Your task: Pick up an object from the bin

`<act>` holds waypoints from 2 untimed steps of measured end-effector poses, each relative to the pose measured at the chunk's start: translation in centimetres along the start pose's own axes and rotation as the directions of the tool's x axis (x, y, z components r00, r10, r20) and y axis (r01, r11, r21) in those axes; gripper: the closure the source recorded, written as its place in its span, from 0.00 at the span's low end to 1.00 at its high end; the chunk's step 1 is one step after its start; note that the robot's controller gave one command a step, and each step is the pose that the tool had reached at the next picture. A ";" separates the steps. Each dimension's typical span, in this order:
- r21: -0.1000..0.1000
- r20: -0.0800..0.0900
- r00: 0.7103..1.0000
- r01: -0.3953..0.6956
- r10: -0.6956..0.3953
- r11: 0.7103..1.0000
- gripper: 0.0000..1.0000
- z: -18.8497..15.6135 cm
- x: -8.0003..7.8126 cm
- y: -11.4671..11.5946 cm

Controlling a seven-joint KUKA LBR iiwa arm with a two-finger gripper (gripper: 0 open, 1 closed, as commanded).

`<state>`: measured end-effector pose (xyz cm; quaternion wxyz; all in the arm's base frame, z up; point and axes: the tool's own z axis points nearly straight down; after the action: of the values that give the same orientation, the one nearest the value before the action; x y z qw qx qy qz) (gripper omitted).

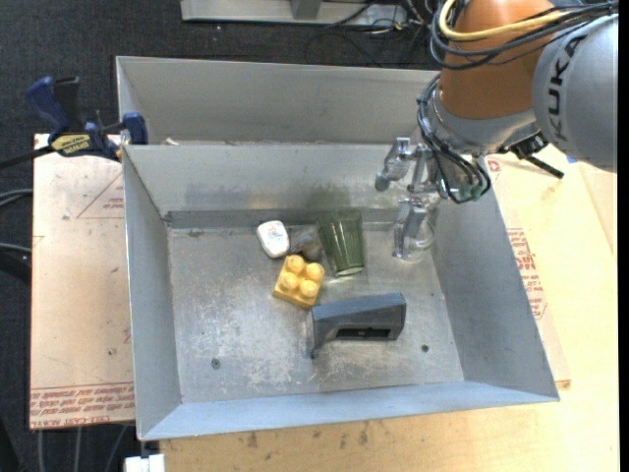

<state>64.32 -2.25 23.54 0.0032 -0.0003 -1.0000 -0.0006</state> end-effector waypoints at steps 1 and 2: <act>0.000 0.008 1.000 0.000 0.000 1.000 0.00 -0.5 -0.1 0.0; 0.002 0.011 0.996 0.083 -0.083 0.997 0.00 4.3 1.8 0.3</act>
Offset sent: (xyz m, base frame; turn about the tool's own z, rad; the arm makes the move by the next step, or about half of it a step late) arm -0.0686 0.0111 -0.1654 -0.2833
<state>62.47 -1.90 19.20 -0.0024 0.0412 -0.9991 -0.0002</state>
